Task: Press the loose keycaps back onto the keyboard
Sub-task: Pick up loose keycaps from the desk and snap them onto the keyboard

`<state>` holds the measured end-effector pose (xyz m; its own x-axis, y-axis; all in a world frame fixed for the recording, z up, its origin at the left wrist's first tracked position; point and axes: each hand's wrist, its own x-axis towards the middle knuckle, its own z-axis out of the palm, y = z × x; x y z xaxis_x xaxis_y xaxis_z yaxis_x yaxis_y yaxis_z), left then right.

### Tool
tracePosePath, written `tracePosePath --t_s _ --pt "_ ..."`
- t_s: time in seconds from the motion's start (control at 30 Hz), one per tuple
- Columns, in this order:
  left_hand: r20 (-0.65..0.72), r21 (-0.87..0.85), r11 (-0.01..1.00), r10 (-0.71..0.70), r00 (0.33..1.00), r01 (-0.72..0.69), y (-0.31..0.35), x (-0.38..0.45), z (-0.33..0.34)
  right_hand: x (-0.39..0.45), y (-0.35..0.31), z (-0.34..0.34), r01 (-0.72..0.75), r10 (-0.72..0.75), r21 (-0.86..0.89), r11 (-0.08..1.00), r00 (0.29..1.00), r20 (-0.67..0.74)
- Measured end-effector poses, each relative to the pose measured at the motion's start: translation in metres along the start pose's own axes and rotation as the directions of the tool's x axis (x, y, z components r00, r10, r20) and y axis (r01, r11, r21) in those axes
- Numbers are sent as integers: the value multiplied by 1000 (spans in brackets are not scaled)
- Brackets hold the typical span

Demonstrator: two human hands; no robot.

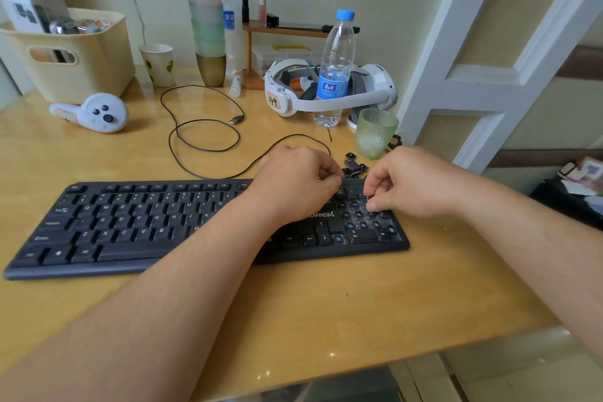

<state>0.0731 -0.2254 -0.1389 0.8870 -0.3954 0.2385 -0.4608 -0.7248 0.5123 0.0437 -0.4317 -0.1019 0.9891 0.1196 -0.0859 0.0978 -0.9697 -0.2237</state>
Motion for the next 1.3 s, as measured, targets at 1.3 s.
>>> tracePosePath --t_s 1.3 --pt "-3 5 1000 1 1000 -1 0 0 2 2 -26 -15 -148 178 -115 982 932 315"
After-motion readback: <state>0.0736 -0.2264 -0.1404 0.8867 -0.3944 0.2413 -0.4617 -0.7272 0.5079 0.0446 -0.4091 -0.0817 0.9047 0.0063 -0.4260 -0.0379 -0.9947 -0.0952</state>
